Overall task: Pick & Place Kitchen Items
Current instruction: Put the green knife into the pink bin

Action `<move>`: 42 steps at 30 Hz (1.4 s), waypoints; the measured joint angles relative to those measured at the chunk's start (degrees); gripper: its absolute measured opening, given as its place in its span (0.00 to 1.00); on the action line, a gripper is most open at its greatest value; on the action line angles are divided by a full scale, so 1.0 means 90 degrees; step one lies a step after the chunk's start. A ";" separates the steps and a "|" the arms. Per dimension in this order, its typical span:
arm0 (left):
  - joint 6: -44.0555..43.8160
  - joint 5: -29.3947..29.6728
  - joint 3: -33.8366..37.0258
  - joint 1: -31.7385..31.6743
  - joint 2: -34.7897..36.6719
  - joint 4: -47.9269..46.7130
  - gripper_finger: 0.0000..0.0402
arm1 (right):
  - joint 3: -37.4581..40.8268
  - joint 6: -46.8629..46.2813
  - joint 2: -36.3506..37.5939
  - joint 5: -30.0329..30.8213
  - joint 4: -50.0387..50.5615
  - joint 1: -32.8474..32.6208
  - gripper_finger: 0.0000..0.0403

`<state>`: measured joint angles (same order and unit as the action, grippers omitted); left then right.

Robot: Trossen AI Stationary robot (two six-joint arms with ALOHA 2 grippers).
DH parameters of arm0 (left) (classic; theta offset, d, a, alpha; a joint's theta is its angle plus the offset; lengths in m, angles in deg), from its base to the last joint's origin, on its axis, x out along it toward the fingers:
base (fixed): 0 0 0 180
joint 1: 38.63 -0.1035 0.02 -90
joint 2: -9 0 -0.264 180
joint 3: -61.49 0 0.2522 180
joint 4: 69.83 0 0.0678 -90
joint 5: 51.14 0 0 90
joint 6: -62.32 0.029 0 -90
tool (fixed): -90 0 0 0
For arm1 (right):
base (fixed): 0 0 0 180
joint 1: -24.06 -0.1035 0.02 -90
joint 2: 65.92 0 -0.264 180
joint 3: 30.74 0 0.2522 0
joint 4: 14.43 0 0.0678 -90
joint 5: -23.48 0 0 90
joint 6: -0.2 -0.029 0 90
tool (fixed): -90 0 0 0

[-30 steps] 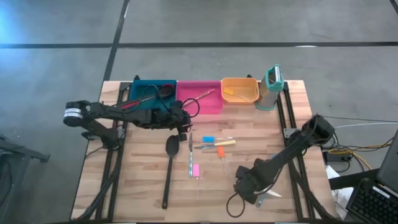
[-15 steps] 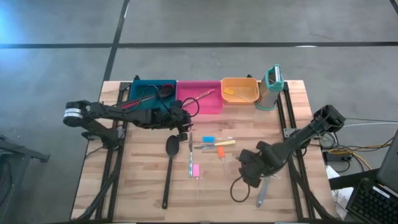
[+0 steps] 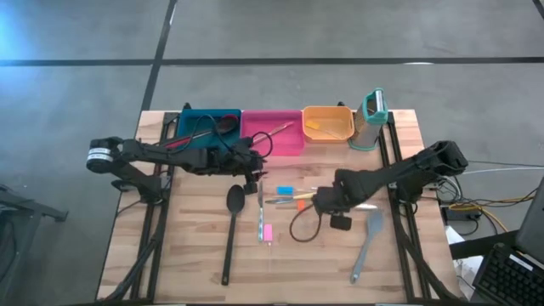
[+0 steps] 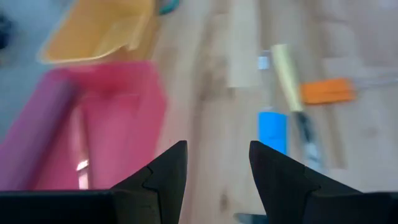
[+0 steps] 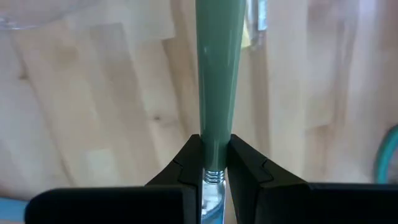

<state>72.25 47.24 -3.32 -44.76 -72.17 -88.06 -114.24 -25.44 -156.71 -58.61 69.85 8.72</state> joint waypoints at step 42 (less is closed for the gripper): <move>0.1221 0.0243 -0.3493 0.0381 -0.2261 -0.1640 0.44 | -0.0959 0.2065 -0.0020 0.1096 -0.0415 0.1228 0.09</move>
<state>83.24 49.43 -34.76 -41.33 -92.52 -102.82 -122.87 -6.85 -156.89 -48.74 66.12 19.77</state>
